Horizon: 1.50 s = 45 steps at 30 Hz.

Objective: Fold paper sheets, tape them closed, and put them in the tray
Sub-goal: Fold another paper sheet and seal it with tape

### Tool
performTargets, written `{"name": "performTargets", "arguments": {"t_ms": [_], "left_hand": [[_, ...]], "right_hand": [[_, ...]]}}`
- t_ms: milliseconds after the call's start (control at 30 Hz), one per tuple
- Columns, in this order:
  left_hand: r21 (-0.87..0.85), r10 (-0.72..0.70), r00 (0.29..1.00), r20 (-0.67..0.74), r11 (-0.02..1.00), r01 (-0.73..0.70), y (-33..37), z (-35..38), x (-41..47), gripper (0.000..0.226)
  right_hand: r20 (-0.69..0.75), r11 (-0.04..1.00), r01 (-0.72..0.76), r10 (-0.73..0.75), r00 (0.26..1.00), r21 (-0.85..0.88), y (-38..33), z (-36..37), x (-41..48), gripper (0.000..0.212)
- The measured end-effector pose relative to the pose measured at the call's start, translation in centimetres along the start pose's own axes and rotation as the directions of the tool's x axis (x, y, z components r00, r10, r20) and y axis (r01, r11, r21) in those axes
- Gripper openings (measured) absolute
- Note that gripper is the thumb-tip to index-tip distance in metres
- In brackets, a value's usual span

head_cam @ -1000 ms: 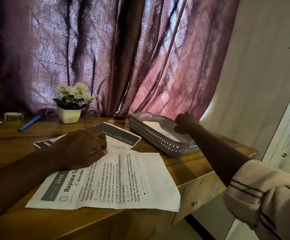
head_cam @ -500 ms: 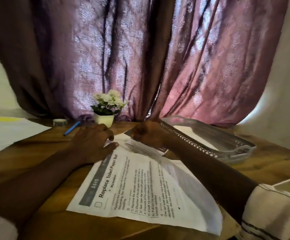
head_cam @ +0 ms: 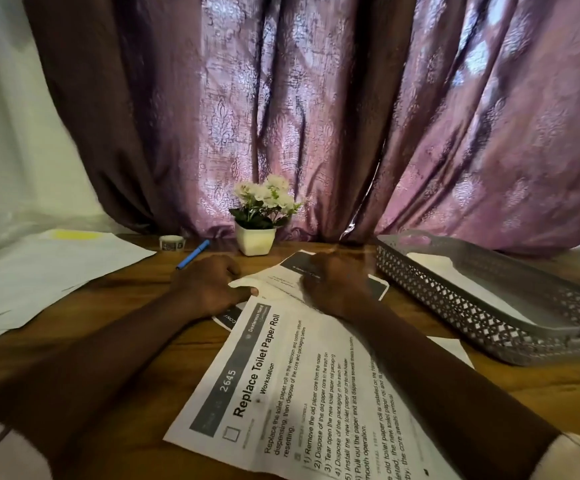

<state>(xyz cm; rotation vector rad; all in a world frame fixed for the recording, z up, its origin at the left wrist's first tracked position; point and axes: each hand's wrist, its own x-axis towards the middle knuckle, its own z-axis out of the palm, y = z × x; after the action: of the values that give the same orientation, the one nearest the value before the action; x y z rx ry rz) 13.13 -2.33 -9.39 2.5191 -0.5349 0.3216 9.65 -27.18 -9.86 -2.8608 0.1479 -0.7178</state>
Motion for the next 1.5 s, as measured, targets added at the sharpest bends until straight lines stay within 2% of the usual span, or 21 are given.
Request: {"name": "performTargets", "arguments": {"t_ms": [100,200,333,400,467,600,633,700,767,833,900,933,1000,1067,1133,1200,1267,1300,1333,1400,1500], "left_hand": [[-0.125,-0.049,0.999,0.006,0.991,0.049,-0.2,0.0,0.1,0.020],[-0.238,-0.084,0.996,-0.029,0.968,0.075,-0.2,0.0,0.0,0.016],[-0.398,-0.098,0.991,-0.093,0.916,0.054,0.0,-1.0,-0.4,0.013],[-0.498,-0.123,0.964,-0.236,0.867,-0.011,-0.3,-2.6,-0.3,0.011],[-0.442,-0.105,0.873,-0.476,0.887,-0.134,-0.6,-5.1,-0.4,0.009],[-0.368,-0.184,0.554,-0.812,0.898,-0.241,-1.0,-10.2,-1.3,0.016],[-0.475,-0.266,0.547,-0.793,0.833,-0.284,-1.2,-10.9,-1.2,0.015],[-0.784,-0.422,0.694,-0.584,0.514,-0.348,-1.9,-11.6,-1.0,0.013],[-0.951,-0.355,0.884,-0.305,0.156,-0.266,-2.9,-11.4,-1.1,0.019],[-0.986,-0.227,0.960,-0.166,0.022,-0.165,-3.7,-11.1,-1.5,0.015],[-0.997,-0.093,0.993,-0.076,0.022,-0.074,-4.6,-10.8,-1.7,0.028],[-0.997,-0.039,0.999,0.000,0.073,0.003,-5.1,-10.6,-1.8,0.047],[-0.957,-0.028,0.989,0.147,0.248,0.149,-5.8,-10.1,-2.1,0.060],[-0.862,-0.062,0.969,0.238,0.447,0.240,-6.0,-9.6,-2.4,0.044],[-0.727,-0.053,0.959,0.277,0.641,0.245,-5.8,-8.9,-2.6,0.029],[-0.504,-0.052,0.969,0.241,0.847,0.170,-6.0,-8.3,-2.3,0.015],[-0.177,-0.044,0.988,0.148,0.982,0.070,-6.3,-8.0,-1.7,0.009],[-0.032,-0.031,0.994,0.102,0.999,0.034,-6.3,-8.0,-1.5,0.011],[0.064,-0.009,0.998,0.066,0.998,0.005,-6.4,-8.0,-1.4,0.013],[0.084,0.082,0.995,0.052,0.993,-0.086,-6.7,-8.1,-1.3,0.015],[-0.177,0.158,0.979,0.126,0.975,-0.135,-6.3,-7.8,-2.0,0.018]], "right_hand": [[-0.030,0.982,-0.190,0.189,0.982,-0.024,1.3,-1.3,0.0,0.053],[0.034,0.971,-0.224,0.222,0.974,0.079,2.0,-2.0,0.0,0.058],[-0.062,0.984,-0.016,0.027,0.998,0.179,0.7,-1.8,-0.1,0.050],[-0.115,0.950,0.120,-0.090,0.989,0.288,-1.2,-2.3,-0.9,0.049],[-0.197,0.893,0.246,-0.181,0.963,0.378,-3.3,-2.8,-1.8,0.051],[-0.204,0.786,0.447,-0.397,0.895,0.428,-6.7,-3.6,-3.3,0.059],[-0.166,0.774,0.459,-0.433,0.886,0.437,-7.3,-3.7,-3.8,0.060],[-0.048,0.719,0.410,-0.467,0.883,0.561,-8.3,-3.4,-4.9,0.057],[0.002,0.652,0.305,-0.426,0.905,0.694,-9.2,-2.9,-6.1,0.052],[0.014,0.423,0.102,-0.263,0.965,0.900,-9.5,-2.3,-6.0,0.047],[0.137,-0.006,-0.137,-0.050,0.989,0.991,-9.5,-2.9,-5.0,0.051],[0.167,-0.127,-0.163,0.027,0.986,0.978,-9.2,-3.5,-4.5,0.057],[0.184,-0.244,-0.131,0.205,0.961,0.961,-7.9,-4.2,-3.3,0.063],[0.229,-0.330,-0.126,0.297,0.927,0.936,-7.0,-4.3,-2.7,0.064],[0.176,-0.180,-0.109,0.418,0.891,0.978,-5.7,-3.5,-1.7,0.078],[-0.085,0.249,-0.033,0.449,0.889,0.968,-5.1,-3.8,-1.8,0.070],[-0.437,0.737,0.136,0.232,0.869,0.662,-4.9,-5.0,-2.2,0.050],[-0.561,0.875,0.220,0.069,0.825,0.431,-4.8,-5.7,-2.2,0.047],[-0.643,0.928,0.298,-0.090,0.760,0.222,-5.1,-6.6,-2.5,0.046],[-0.670,0.895,0.444,-0.304,0.677,0.042,-5.7,-7.0,-2.8,0.043],[-0.433,0.680,0.665,-0.522,0.735,0.308,-8.0,-5.4,-3.5,0.034]]}}
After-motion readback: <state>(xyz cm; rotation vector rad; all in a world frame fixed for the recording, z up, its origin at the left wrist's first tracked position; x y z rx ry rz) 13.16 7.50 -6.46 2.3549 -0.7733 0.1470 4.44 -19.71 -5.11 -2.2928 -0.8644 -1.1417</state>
